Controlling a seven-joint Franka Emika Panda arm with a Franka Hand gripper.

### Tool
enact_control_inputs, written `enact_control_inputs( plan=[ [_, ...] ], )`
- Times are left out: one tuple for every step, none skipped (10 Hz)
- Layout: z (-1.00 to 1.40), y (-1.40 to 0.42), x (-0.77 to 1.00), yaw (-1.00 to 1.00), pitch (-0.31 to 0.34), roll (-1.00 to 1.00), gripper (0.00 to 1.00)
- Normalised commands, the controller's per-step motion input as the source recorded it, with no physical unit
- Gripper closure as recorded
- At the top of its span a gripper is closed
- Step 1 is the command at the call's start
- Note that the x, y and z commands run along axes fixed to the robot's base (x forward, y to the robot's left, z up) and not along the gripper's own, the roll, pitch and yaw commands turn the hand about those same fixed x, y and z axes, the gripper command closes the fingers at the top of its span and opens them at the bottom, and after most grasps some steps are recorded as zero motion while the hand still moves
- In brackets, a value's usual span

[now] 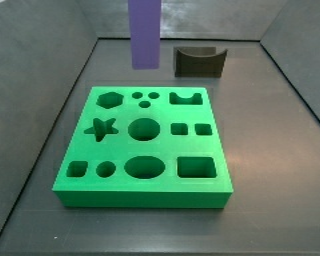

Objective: Insert the arch object.

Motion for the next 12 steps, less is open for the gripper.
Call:
enact_control_inputs(
  plan=[
    [-0.18,0.0,0.05,-1.0,-0.044,0.08,1.0],
    [-0.2,0.0,0.05,-1.0,-0.043,0.09,1.0],
    [-0.19,0.0,0.05,-1.0,-0.05,0.08,1.0],
    [-0.17,0.0,0.05,-1.0,-0.057,0.07,1.0],
    [-0.18,0.0,0.04,-1.0,-0.051,0.07,1.0],
    [-0.24,0.02,0.07,-1.0,-0.029,0.06,1.0],
    [-0.3,0.08,0.15,-0.96,-0.006,0.04,1.0],
    [-0.32,0.1,0.19,-0.93,0.0,0.04,1.0],
    [-0.37,0.18,0.2,-0.86,0.0,0.03,1.0],
    [-0.39,0.25,0.18,-0.8,0.0,0.02,1.0],
    [-0.4,0.27,0.17,-0.78,0.0,0.02,1.0],
    [-0.39,0.23,0.18,-0.81,0.0,0.03,1.0]
  ],
)
